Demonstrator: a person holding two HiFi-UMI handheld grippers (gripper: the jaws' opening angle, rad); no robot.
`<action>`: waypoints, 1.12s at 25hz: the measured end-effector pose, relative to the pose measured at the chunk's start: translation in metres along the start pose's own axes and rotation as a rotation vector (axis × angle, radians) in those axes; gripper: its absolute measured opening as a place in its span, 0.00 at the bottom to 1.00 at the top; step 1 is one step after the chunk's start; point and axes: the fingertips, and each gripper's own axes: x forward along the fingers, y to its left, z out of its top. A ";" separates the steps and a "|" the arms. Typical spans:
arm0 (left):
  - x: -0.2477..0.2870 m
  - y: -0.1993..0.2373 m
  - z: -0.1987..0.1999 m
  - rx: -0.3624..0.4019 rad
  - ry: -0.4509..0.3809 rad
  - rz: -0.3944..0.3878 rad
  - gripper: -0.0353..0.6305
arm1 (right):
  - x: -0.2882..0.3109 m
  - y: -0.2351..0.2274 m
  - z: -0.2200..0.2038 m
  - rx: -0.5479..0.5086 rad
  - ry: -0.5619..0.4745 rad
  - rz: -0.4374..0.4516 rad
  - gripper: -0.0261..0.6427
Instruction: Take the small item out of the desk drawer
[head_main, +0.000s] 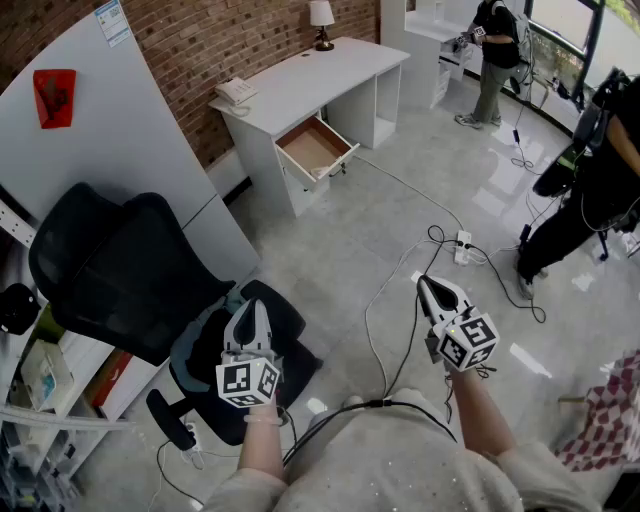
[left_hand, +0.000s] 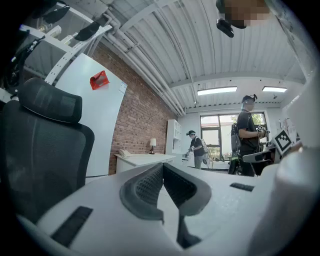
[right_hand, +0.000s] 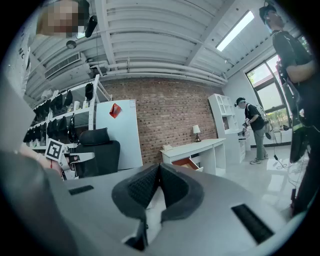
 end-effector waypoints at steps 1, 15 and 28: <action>-0.001 0.001 -0.001 -0.001 0.000 -0.004 0.06 | 0.000 0.001 0.000 -0.001 -0.001 -0.005 0.05; 0.013 0.013 -0.009 -0.017 -0.001 -0.037 0.06 | -0.003 -0.005 0.002 -0.003 -0.010 -0.069 0.05; 0.093 0.037 -0.012 -0.001 0.020 0.076 0.06 | 0.105 -0.069 0.009 0.003 0.009 0.038 0.05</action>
